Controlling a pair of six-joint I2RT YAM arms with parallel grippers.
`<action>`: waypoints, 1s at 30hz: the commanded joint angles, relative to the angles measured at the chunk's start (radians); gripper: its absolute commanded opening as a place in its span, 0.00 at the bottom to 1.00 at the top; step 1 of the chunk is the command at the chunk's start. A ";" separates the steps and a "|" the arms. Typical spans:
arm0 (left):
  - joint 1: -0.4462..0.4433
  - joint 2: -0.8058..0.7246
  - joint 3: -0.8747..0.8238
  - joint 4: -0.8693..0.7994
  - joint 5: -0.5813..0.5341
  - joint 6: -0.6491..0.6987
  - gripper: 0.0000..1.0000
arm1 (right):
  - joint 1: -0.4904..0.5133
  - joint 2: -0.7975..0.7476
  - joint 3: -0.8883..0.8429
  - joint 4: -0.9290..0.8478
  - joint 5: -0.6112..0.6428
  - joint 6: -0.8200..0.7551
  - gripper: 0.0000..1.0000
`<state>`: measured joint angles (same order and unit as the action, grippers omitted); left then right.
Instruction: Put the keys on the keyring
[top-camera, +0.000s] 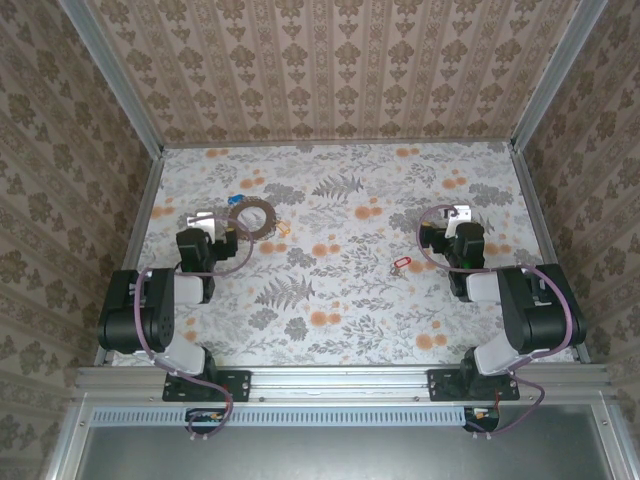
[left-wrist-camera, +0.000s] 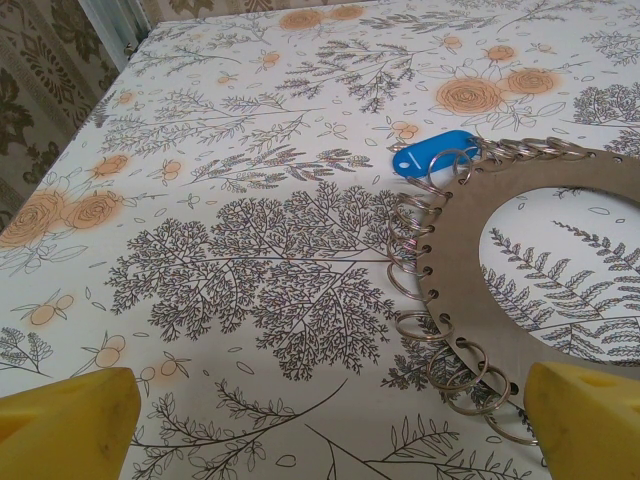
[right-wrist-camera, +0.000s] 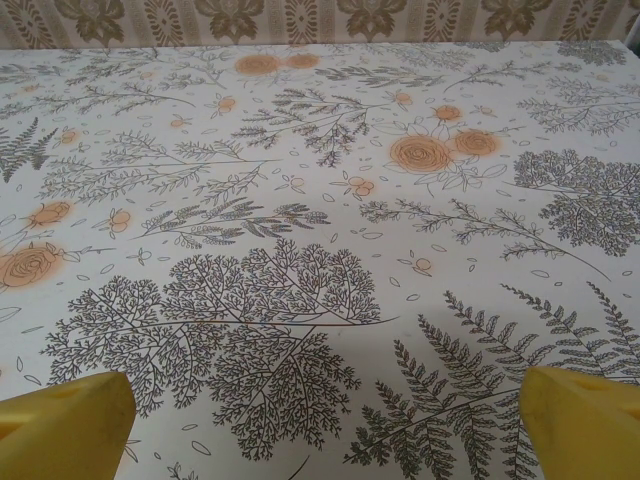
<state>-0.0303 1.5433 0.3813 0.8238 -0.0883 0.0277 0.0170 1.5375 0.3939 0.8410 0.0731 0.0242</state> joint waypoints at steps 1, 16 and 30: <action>0.007 -0.011 0.023 0.021 0.022 0.011 1.00 | -0.005 -0.005 0.017 0.007 -0.016 0.011 1.00; 0.011 -0.011 0.022 0.024 0.033 0.009 1.00 | 0.005 -0.013 0.013 0.012 0.057 0.026 1.00; -0.187 -0.300 0.336 -0.754 -0.193 -0.107 1.00 | 0.085 -0.387 0.163 -0.579 0.132 0.153 1.00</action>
<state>-0.1856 1.2678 0.6109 0.3729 -0.1902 0.0231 0.0799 1.1973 0.5037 0.4629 0.1848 0.1036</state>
